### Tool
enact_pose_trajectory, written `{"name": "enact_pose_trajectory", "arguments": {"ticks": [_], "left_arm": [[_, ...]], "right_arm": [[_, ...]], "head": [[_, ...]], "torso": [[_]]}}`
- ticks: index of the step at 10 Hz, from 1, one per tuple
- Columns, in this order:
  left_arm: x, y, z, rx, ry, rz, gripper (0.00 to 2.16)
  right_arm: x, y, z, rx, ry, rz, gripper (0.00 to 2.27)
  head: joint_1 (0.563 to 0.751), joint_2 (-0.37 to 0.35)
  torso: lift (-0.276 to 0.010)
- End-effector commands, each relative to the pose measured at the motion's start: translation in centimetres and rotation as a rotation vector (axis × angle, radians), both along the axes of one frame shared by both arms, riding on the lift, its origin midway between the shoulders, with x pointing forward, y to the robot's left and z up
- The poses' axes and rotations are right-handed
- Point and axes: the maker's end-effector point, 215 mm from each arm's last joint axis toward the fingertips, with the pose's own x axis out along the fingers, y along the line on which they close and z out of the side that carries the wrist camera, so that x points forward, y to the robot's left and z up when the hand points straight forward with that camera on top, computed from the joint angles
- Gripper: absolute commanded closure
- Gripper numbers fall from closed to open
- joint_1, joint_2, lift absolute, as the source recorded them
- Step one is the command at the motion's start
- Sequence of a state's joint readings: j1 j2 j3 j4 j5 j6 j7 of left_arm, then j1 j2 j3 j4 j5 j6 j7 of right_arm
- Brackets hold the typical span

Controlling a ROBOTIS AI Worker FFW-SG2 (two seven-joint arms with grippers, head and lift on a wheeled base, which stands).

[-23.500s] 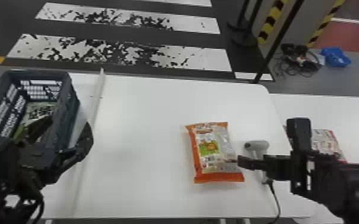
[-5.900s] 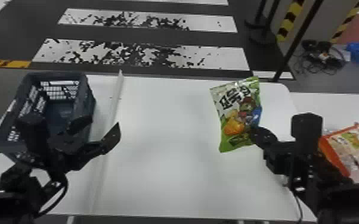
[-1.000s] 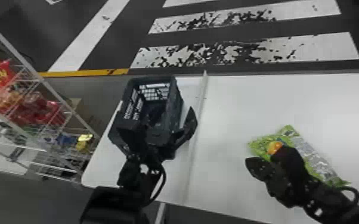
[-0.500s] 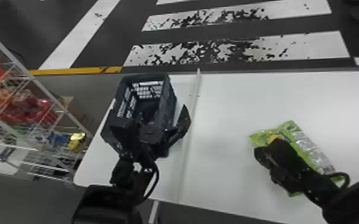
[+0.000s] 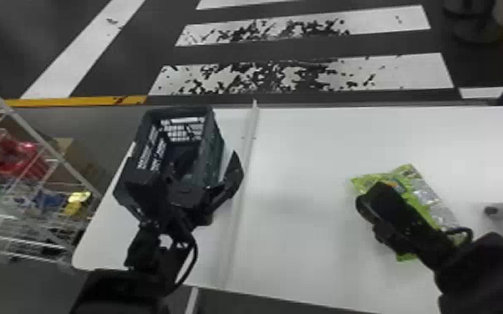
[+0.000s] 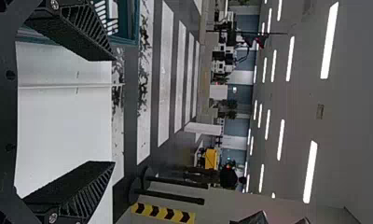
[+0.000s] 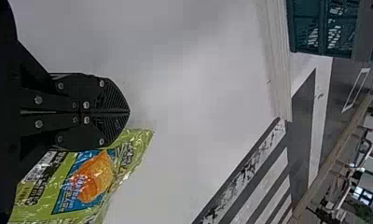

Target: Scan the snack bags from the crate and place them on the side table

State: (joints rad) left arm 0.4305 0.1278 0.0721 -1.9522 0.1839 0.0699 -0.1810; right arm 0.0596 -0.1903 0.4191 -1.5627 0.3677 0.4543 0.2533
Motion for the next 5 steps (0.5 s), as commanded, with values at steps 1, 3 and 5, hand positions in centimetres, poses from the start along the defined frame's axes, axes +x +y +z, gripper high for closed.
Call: {"name": "enact_pose_trajectory", "arguments": {"ticks": [1,3,5], "left_arm": [[-0.1,0.0,-0.1,-0.001,0.002,0.0,0.08],[-0.2,0.0,0.0,0.001,0.002,-0.003,0.08],[-0.2,0.0,0.0,0.005,0.002,-0.005,0.08]], "right_arm": [[1.1,-1.7,-0.2,-0.027,-0.015,-0.045,2.26],[1.6,-4.4,-0.9,-0.089,-0.023,-0.137,2.26],[1.9,-5.3,-0.9,-0.111,-0.039,-0.171,2.26]], "head": [[0.695,0.181],[0.695,0.152],[0.695,0.123]], "torso": [[-0.05],[-0.05],[-0.05]]}}
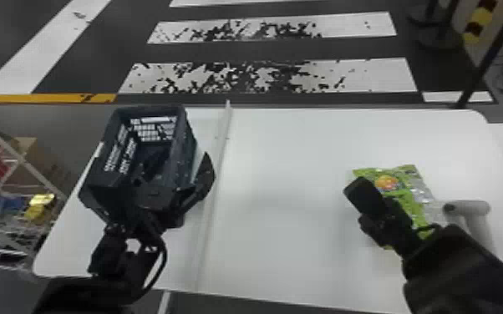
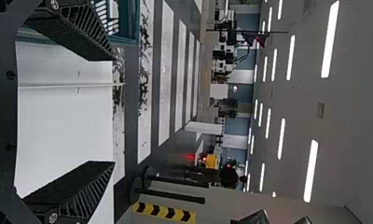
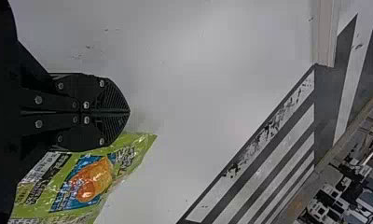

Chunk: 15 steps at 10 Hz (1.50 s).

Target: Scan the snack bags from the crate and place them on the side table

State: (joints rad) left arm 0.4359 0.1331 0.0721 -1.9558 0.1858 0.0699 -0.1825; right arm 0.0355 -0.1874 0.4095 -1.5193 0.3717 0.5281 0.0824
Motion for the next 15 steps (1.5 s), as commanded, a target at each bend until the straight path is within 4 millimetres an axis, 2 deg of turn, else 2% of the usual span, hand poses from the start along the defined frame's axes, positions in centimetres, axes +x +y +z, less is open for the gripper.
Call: {"name": "enact_pose_trajectory", "arguments": {"ticks": [1,4,8,10,11,12,13,14,15], "left_arm": [[-0.1,-0.1,0.0,0.001,0.002,-0.003,0.08],[0.1,-0.4,0.1,-0.003,0.001,-0.017,0.08],[0.0,0.0,0.1,0.002,0.002,-0.022,0.08],[0.0,0.0,0.2,0.0,-0.001,-0.021,0.08],[0.0,0.0,0.0,-0.001,0.003,-0.022,0.08],[0.0,0.0,-0.1,-0.004,0.004,-0.021,0.08],[0.0,0.0,0.0,-0.004,0.002,-0.021,0.08],[0.0,0.0,0.0,-0.002,0.003,-0.021,0.08],[0.1,0.0,0.1,-0.003,-0.001,-0.02,0.08]], "right_arm": [[0.1,0.2,0.1,0.007,-0.003,-0.011,2.26],[0.7,0.3,0.7,0.026,-0.025,-0.044,2.26],[2.2,-1.2,0.1,-0.044,-0.041,-0.079,2.26],[1.8,-1.1,0.7,-0.038,-0.062,-0.088,2.26],[1.2,-0.4,2.4,-0.001,-0.092,-0.089,2.26],[0.7,0.0,5.2,0.052,-0.137,-0.1,2.26],[0.7,-0.9,8.5,0.115,-0.179,-0.141,2.06],[0.3,-4.1,10.0,0.156,-0.159,-0.229,1.52],[0.0,-7.3,11.3,0.161,-0.165,-0.292,0.65]], "head": [[0.695,0.118],[0.695,0.116],[0.695,0.106],[0.695,0.099],[0.695,0.099],[0.695,0.104],[0.695,0.112],[0.695,0.113],[0.695,0.103]], "torso": [[-0.05],[-0.05],[-0.05],[-0.05],[-0.05],[-0.05],[-0.05],[-0.05],[-0.05]]}}
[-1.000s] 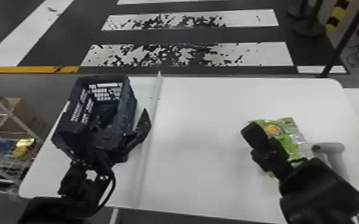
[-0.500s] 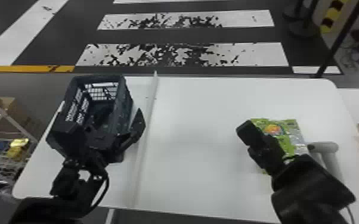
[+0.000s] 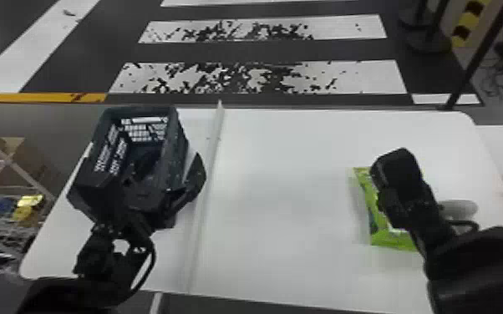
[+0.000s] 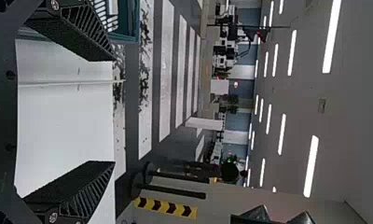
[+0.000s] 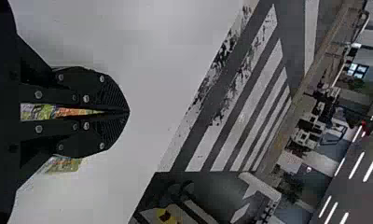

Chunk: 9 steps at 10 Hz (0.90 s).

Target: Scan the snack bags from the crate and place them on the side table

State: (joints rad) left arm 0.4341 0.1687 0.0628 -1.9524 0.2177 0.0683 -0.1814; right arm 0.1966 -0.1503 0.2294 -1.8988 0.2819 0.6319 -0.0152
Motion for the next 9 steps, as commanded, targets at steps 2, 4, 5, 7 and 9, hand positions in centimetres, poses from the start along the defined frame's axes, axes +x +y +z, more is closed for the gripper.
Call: {"name": "enact_pose_trajectory", "arguments": {"ticks": [2,4,5,7,9], "left_arm": [[0.0,0.0,0.0,0.002,0.0,0.001,0.08],[0.1,0.1,0.1,0.0,-0.003,0.003,0.08],[0.0,0.0,0.0,-0.001,-0.002,0.0,0.08],[0.0,0.0,-0.2,-0.001,0.002,0.001,0.08],[-0.1,0.0,-0.3,-0.002,0.003,-0.002,0.08]], "right_arm": [[-2.3,-8.5,0.3,0.013,0.069,-0.178,0.08],[-5.0,-13.0,-1.7,0.055,0.169,-0.27,0.08],[-6.1,-14.4,-2.6,0.056,0.205,-0.297,0.08],[-7.6,-15.7,-4.3,0.075,0.266,-0.312,0.08],[-8.4,-15.8,-6.3,0.112,0.326,-0.307,0.13]], "head": [[0.695,0.026],[0.695,-0.042],[0.695,-0.076],[0.695,-0.12],[0.695,-0.136]], "torso": [[-0.05],[-0.05],[-0.05],[-0.05],[-0.05]]}}
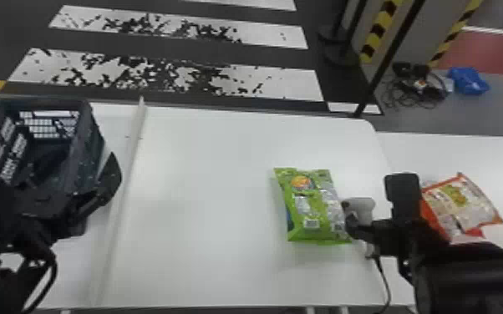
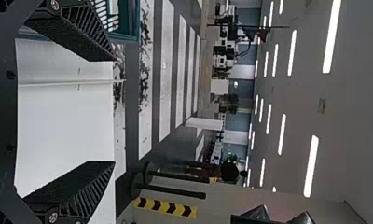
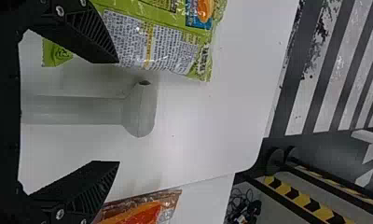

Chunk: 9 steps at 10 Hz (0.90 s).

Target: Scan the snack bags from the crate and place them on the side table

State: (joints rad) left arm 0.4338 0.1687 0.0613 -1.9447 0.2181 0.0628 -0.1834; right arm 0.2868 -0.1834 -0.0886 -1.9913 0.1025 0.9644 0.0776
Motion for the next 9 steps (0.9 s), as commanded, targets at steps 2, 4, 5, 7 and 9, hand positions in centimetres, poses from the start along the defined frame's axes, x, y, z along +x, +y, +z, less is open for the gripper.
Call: {"name": "enact_pose_trajectory", "arguments": {"ticks": [2,4,5,7,9], "left_arm": [[-0.2,0.0,-0.2,-0.003,0.004,-0.002,0.08],[-0.3,0.1,-0.3,-0.004,0.005,0.0,0.08],[-0.3,0.1,-0.3,-0.004,0.003,0.001,0.08],[-0.3,0.1,-0.3,-0.005,0.002,0.003,0.08],[-0.2,0.1,-0.4,-0.008,0.003,0.005,0.08]], "right_arm": [[-0.5,-0.6,-2.2,0.028,0.065,-0.008,0.21],[-0.2,-1.9,-3.6,0.022,0.105,-0.02,0.22],[0.0,-2.1,-4.1,0.03,0.121,-0.015,0.43],[0.2,-1.9,-4.6,0.05,0.134,-0.006,1.68],[0.6,-2.0,-4.7,0.058,0.134,-0.011,2.23]], "head": [[0.695,-0.142],[0.695,-0.147],[0.695,-0.156],[0.695,-0.163],[0.695,-0.164]], "torso": [[-0.05],[-0.05],[-0.05],[-0.05],[-0.05]]}}
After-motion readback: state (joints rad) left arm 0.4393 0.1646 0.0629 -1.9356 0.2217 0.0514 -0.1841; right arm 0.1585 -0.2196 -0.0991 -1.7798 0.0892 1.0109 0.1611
